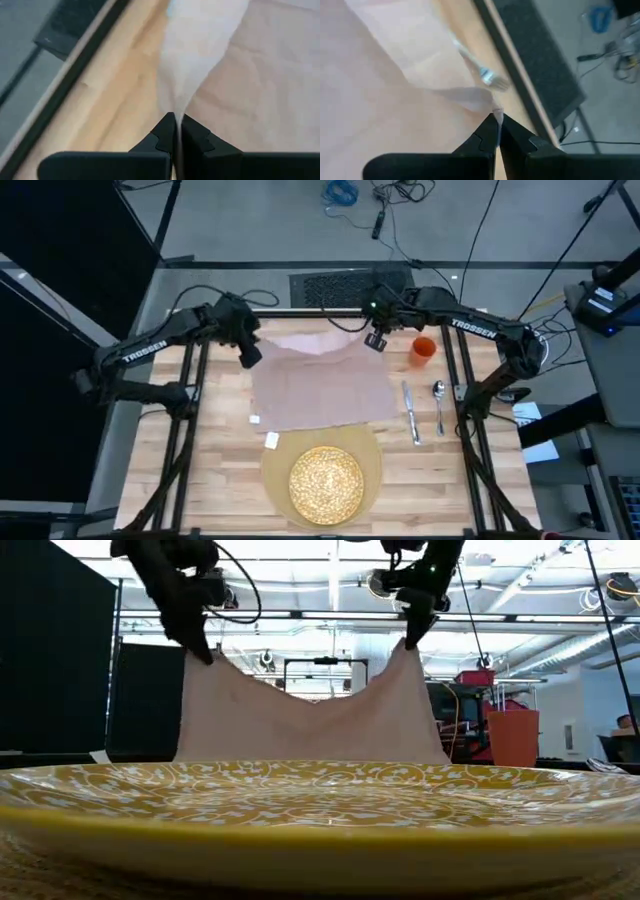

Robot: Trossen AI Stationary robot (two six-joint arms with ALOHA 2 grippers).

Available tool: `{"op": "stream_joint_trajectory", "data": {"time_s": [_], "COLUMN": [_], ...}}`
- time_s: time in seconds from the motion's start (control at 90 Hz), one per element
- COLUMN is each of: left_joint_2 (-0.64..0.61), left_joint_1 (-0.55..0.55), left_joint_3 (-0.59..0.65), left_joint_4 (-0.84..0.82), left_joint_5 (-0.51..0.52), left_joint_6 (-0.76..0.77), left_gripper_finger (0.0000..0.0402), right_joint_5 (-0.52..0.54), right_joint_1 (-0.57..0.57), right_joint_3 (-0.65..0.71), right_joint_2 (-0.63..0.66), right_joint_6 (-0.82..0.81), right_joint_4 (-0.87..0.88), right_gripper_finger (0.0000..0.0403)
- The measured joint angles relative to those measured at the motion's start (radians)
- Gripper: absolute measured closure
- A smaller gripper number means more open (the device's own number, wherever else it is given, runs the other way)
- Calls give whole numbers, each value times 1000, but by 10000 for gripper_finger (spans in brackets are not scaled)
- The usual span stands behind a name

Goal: Set table place
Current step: Fold the brown table napkin

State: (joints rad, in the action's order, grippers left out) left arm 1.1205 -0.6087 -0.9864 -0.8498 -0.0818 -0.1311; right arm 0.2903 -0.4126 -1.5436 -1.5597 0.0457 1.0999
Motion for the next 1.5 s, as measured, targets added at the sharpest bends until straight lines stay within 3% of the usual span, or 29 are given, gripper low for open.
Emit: {"op": "stream_joint_trajectory", "data": {"time_s": [0.222, 0.678, 1.167, 1.5], "left_joint_2": [-73, -89, -89, -80], "left_joint_1": [57, 224, 419, 502], "left_joint_3": [83, 264, 283, 283], "left_joint_4": [-9, 59, 101, 140], "left_joint_5": [-106, -129, -206, -155], "left_joint_6": [83, 264, 392, 448], "left_gripper_finger": [402, 402, 402, 402], "right_joint_5": [-87, -196, -380, -393], "right_joint_1": [31, 110, 242, 328], "right_joint_3": [60, 369, 380, 380], "right_joint_2": [1, 0, 0, 0], "right_joint_6": [-72, -205, -310, -369], "right_joint_4": [31, -110, -33, -17], "right_gripper_finger": [403, 403, 403, 403]}}
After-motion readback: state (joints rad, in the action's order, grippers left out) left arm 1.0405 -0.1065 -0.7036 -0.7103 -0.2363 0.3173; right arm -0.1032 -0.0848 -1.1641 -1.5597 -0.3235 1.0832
